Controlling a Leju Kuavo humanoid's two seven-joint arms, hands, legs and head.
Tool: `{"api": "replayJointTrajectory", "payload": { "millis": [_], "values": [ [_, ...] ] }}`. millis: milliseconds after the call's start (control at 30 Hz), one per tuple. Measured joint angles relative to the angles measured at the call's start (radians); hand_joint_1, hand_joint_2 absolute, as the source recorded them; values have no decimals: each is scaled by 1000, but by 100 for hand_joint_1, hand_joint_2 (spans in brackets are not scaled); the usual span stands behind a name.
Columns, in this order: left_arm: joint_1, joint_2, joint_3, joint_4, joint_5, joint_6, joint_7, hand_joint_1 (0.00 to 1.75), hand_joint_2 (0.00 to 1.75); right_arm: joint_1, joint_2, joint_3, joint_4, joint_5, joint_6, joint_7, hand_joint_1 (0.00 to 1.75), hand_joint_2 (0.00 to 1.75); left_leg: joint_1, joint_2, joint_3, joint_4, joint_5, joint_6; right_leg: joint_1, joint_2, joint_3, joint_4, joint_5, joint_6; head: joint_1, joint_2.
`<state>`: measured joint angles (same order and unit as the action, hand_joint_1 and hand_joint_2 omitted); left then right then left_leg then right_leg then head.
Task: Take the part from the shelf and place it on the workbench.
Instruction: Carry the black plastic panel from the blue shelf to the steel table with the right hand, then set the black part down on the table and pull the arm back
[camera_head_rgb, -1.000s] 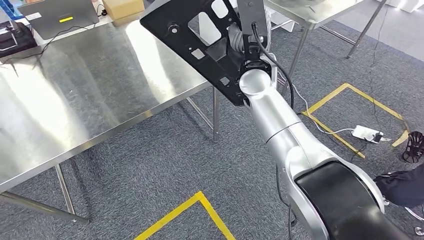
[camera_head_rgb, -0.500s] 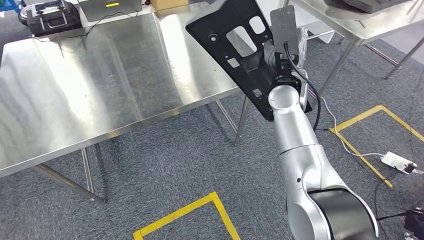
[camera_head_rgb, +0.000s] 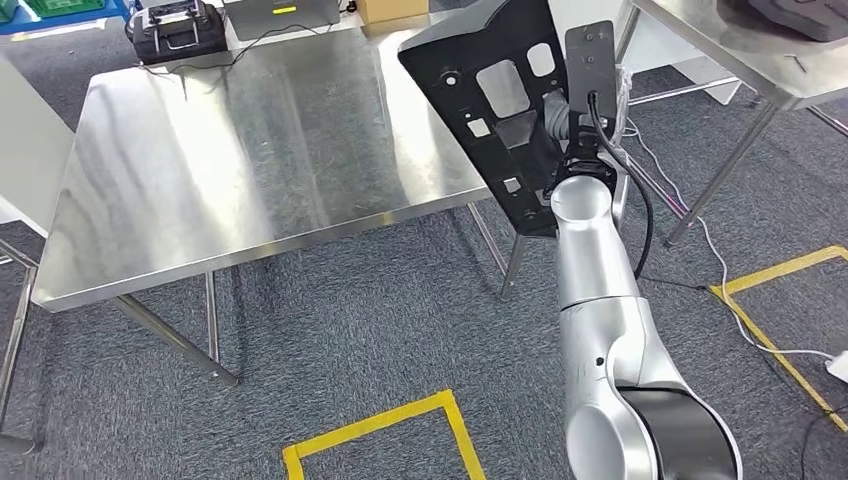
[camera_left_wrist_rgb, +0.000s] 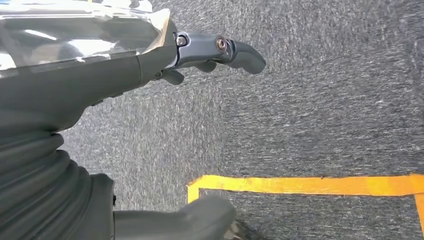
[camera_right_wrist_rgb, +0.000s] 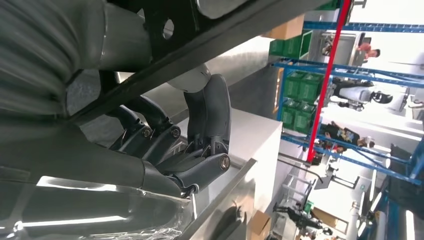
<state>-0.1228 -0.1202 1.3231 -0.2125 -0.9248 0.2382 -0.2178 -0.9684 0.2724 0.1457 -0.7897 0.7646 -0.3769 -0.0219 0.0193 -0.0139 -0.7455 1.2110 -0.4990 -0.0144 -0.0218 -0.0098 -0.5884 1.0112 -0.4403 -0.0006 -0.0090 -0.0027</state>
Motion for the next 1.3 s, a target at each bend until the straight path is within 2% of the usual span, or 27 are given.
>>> {"api": "replayJointTrajectory", "payload": {
  "millis": [33, 67, 100, 133, 200, 267, 300, 333, 367, 400, 433, 500, 567, 600, 633, 700, 733, 800, 867, 933, 1000, 1033, 1067, 1100, 1133, 1233, 1300],
  "values": [
    [0, 0, 0, 0, -2, -1, 0, 0, 175, 2, -1, -6, 0, 1, 0, -3, 175, 175, 1, 4, -28, 57, -21, -2, 2, -10, 0, 0, -1, -1, 0, 0],
    [0, 0, 0, 0, -3, -2, -1, 0, 175, 4, -2, -12, 0, 2, 0, -5, 175, 175, 2, 6, -43, 87, -26, -4, 2, -20, -1, 0, -1, -2, 0, 0],
    [0, 0, 0, 0, -5, -3, -2, 0, 175, 6, -2, -16, 0, 2, 0, -7, 175, 175, 2, 8, -37, 77, -12, -5, 3, -30, 0, 0, -2, -2, -1, 0],
    [1, 1, -1, 0, -6, -5, -3, 0, 175, 7, -2, -20, 0, 4, 0, -8, 175, 175, 2, 15, -11, 30, 16, -4, 3, -40, 1, 1, -3, -1, 0, 0],
    [0, 4, -3, 0, -8, -11, -6, 0, 175, 5, -3, -28, 0, 8, 0, -9, 175, 175, -3, 58, 65, -108, 74, 1, 9, -57, 4, 2, -8, 4, -2, 0],
    [-2, 5, -4, 0, -12, -16, -9, 0, 175, 3, -7, -34, -1, 13, 0, -9, 175, 175, -10, 88, 104, -182, 91, 12, 18, -73, 7, 2, -12, 12, -1, 0],
    [-3, 6, -5, 0, -13, -17, -10, 0, 175, 3, -9, -37, -2, 15, 0, -10, 175, 175, -14, 86, 106, -191, 88, 17, 22, -84, 9, 1, -14, 17, 0, 0],
    [-3, 6, -5, 0, -14, -17, -10, 0, 175, 2, -11, -40, -2, 18, 0, -10, 175, 175, -14, 71, 105, -192, 90, 24, 22, -93, 12, 0, -16, 22, 2, 0],
    [-3, 5, -5, 0, -15, -17, -10, 0, 175, 2, -12, -43, -3, 21, 0, -10, 175, 175, -14, 60, 107, -196, 92, 30, 21, -91, 11, 3, -21, 27, 3, 0],
    [-2, 5, -5, 0, -15, -17, -10, 0, 175, 1, -13, -45, -5, 25, 0, -10, 175, 175, -12, 49, 109, -200, 95, 38, 19, -75, 5, 20, -32, 29, 3, 0],
    [-3, 5, -5, 0, -15, -17, -10, 0, 175, 0, -16, -47, -7, 28, 0, -10, 175, 175, -10, 39, 111, -203, 99, 45, 16, -52, -12, 57, -52, 29, 4, 0],
    [-5, 5, -5, 0, -15, -18, -10, 0, 175, 1, -23, -51, -9, 33, 0, -9, 175, 175, -8, 16, 111, -205, 102, 53, 10, -8, -74, 186, -106, 25, 4, 0],
    [-6, 5, -5, 0, -15, -18, -10, 0, 175, 7, -30, -54, -10, 40, 0, -4, 175, 175, -8, -11, 111, -205, 103, 55, 8, 3, -130, 295, -136, 28, 4, 0],
    [-5, 4, -5, 0, -15, -19, -10, 0, 175, 9, -32, -56, -10, 46, 0, 0, 175, 175, -8, -26, 111, -204, 103, 54, 8, 5, -134, 297, -129, 35, 5, 0],
    [-4, 4, -5, 0, -15, -19, -10, 0, 175, 9, -34, -58, -11, 55, 1, 6, 175, 175, -7, -40, 111, -203, 103, 54, 6, 7, -120, 259, -107, 44, 5, 0],
    [-4, 3, -5, 0, -15, -20, -10, 0, 175, 0, -35, -61, -17, 74, 6, 18, 175, 175, -8, -65, 109, -197, 102, 48, -4, 33, -57, 115, -46, 61, 7, 0],
    [-3, 3, -5, 0, -15, -21, -10, 0, 175, -7, -35, -62, -22, 82, 11, 24, 175, 175, -8, -75, 106, -194, 101, 43, -8, 46, -31, 59, -25, 63, 7, 0],
    [-2, 5, -5, 0, -17, -26, -10, 0, 175, -16, -34, -62, -36, 98, 21, 34, 175, 175, -8, -91, 98, -191, 103, 30, -7, 58, -13, 19, -12, 54, 5, 0],
    [2, 5, -5, 0, -23, -31, -10, 0, 175, -22, -30, -63, -56, 114, 30, 45, 175, 175, -4, -97, 93, -193, 106, 18, -5, 40, -11, 17, -7, 38, 4, 0],
    [4, 5, -6, 1, -27, -33, -12, 0, 175, -31, -25, -62, -75, 125, 36, 53, 175, 175, -3, -61, 76, -161, 83, 9, -8, 24, -9, 12, -4, 23, -1, 0],
    [2, 6, -10, 1, -33, -30, -21, 0, 175, -40, -23, -61, -87, 133, 43, 57, 175, 175, -4, -12, 26, -53, 25, 3, -5, 7, -7, 11, -5, 13, -6, 0],
    [1, 7, -13, 1, -36, -28, -27, 0, 175, -42, -24, -61, -91, 137, 46, 61, 175, 175, -3, 0, -5, 12, -4, 1, -2, -3, -7, 12, -6, 10, -7, 0],
    [1, 7, -17, 1, -38, -28, -30, 0, 175, -44, -24, -61, -93, 143, 50, 65, 175, 175, -2, 4, -28, 61, -20, 0, 0, -13, -6, 12, -7, 9, -7, 0],
    [1, 7, -20, 1, -39, -29, -31, 0, 175, -44, -24, -61, -95, 148, 53, 69, 175, 175, -2, 7, -36, 79, -20, 0, 2, -23, -6, 12, -8, 8, -7, 0],
    [1, 7, -23, 1, -39, -32, -31, 0, 175, -46, -24, -61, -96, 152, 56, 72, 175, 175, -2, 9, -24, 59, -4, 2, 3, -30, -5, 12, -9, 8, -7, 0],
    [1, 8, -26, 1, -41, -31, -27, 0, 175, -63, -23, -59, -98, 166, 62, 81, 175, 175, -5, 23, 79, -123, 67, 11, 8, -46, -4, 12, -11, 10, -6, 0],
    [0, 8, -28, 1, -47, -29, -26, 0, 175, -76, -21, -58, -97, 172, 60, 82, 175, 175, -11, 28, 109, -180, 76, 19, 14, -54, -5, 12, -12, 15, -6, 0]
  ]
}}
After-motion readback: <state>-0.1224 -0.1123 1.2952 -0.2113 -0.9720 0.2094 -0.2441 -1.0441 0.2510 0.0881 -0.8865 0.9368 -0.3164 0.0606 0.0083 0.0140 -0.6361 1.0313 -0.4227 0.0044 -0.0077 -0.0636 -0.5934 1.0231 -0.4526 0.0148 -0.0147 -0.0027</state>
